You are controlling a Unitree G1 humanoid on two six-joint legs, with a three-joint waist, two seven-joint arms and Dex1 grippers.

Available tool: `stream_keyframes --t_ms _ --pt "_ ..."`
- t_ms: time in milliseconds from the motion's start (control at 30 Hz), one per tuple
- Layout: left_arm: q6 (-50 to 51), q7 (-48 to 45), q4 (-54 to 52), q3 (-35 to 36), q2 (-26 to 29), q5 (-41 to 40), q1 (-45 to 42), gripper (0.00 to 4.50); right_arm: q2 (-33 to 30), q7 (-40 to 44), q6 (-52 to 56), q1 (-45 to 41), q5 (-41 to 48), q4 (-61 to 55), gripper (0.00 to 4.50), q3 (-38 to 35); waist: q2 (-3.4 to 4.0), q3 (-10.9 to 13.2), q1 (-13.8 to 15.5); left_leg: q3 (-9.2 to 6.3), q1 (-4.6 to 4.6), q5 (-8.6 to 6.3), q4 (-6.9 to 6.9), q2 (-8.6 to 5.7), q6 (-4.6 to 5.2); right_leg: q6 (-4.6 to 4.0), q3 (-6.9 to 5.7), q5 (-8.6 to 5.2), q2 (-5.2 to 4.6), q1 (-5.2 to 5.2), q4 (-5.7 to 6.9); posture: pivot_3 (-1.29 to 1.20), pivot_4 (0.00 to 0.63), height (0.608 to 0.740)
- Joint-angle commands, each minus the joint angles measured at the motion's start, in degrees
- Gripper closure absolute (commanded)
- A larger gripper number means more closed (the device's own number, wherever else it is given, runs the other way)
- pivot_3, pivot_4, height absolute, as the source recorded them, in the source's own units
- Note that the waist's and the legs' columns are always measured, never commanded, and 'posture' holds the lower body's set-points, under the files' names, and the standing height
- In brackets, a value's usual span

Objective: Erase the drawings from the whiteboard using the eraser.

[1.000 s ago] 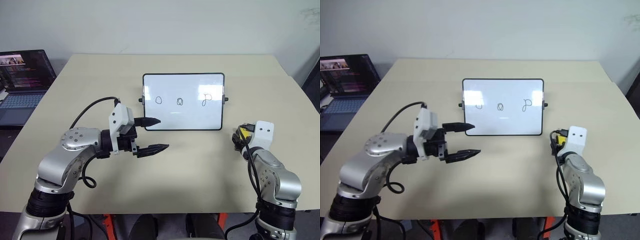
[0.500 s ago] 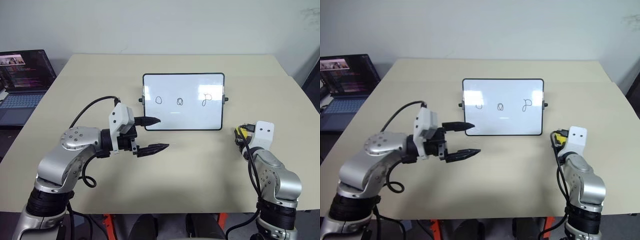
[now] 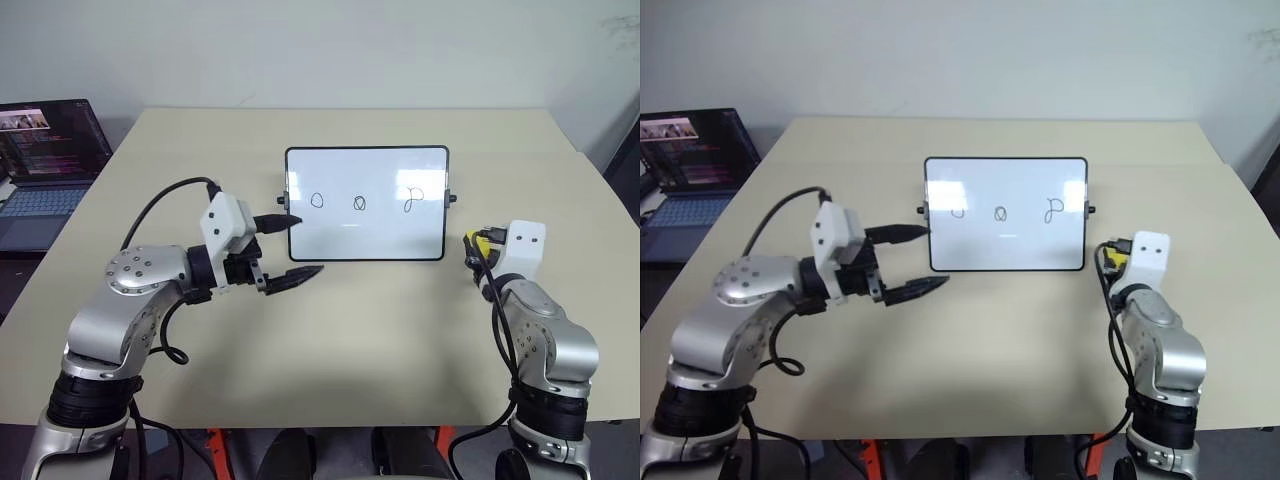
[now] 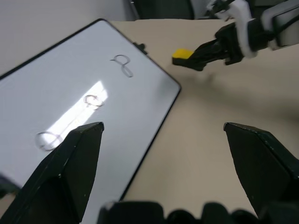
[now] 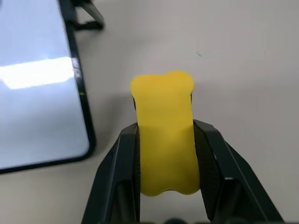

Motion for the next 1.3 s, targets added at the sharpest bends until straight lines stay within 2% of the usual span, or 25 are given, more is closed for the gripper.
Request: stream_keyframes --t_ms 33,300,733,1067,1300 --pt "-3.68 1.94 0.97 1.66 -0.03 2.80 1.03 0.00 -0.61 0.90 -3.04 -2.43 0.03 0.98 3.27 0.78 0.00 0.00 -0.01 0.01 0.00 0.00 0.00 0.00 0.00 0.00 0.01 0.00 0.00 0.00 0.00 0.00 0.150 0.740" --pt "-9.31 2.90 3.80 1.40 -2.77 4.34 3.22 0.00 -0.25 1.82 -8.69 -9.06 -0.22 9.15 3.27 2.88 0.01 0.01 0.00 0.01 -0.01 0.00 0.00 0.01 0.00 -0.01 0.00 0.00 -0.01 -0.02 0.01 0.00 0.150 0.740" --pt "-19.07 2.27 11.49 -2.49 -7.99 9.06 -1.17 0.00 -0.57 1.56 -15.55 -17.58 -1.15 19.54 3.27 3.42 0.01 0.00 -0.95 0.14 0.02 0.00 0.03 0.03 0.01 -0.01 0.06 0.03 -0.01 -0.04 0.08 0.00 0.150 0.740" --pt "-19.18 1.48 11.13 -2.33 -7.86 9.05 -1.55 0.00 0.20 1.07 -13.79 -14.76 -0.92 16.31 3.27 3.72 0.01 0.00 -1.11 0.13 -0.05 0.00 0.01 0.04 0.01 -0.01 0.06 0.03 -0.03 -0.09 0.06 0.00 0.150 0.740" --pt "-19.17 1.15 11.08 -2.12 -7.67 8.82 -2.02 0.00 1.59 0.51 -10.15 -9.41 -0.68 10.23 3.27 4.42 0.01 0.01 -1.12 0.13 -0.04 0.00 0.00 0.05 0.01 0.00 0.06 0.03 -0.03 -0.09 0.06 0.00 0.150 0.740"
